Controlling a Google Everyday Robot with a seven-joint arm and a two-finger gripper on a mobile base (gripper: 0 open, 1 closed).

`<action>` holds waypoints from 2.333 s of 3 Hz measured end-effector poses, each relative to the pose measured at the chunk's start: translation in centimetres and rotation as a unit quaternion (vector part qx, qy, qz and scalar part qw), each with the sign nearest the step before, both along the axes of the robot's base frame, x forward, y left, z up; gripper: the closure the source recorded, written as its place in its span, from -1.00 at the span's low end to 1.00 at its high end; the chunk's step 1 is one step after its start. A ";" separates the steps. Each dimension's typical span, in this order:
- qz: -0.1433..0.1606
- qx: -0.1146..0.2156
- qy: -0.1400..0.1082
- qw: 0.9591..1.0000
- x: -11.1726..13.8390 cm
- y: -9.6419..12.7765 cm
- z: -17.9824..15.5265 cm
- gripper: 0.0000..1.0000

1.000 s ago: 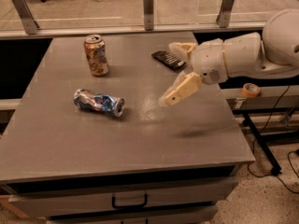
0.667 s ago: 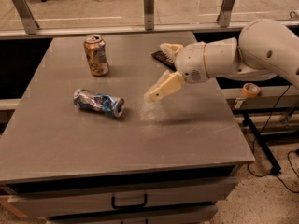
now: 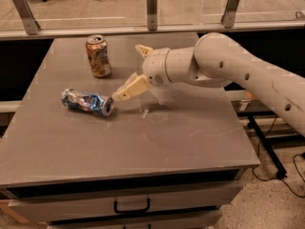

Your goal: Knock orange can over

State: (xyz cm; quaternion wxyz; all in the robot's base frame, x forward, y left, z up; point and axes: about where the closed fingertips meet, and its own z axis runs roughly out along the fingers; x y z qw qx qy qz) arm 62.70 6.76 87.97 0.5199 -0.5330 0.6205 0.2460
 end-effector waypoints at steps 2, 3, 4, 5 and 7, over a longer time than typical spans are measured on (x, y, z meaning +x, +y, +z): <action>0.040 0.048 0.001 0.998 5.0 5.2 0.5 -1.00; 0.056 0.056 0.010 0.997 6.8 7.1 0.5 -1.00; 0.058 0.045 0.024 0.997 8.0 9.2 -1.2 -1.00; 0.068 0.041 0.036 0.996 9.3 10.7 -2.3 -0.52; 0.077 0.036 0.022 0.996 9.0 8.6 0.1 0.40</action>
Offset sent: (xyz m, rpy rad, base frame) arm 0.0831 0.0721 0.0138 0.1404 -0.0016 0.1341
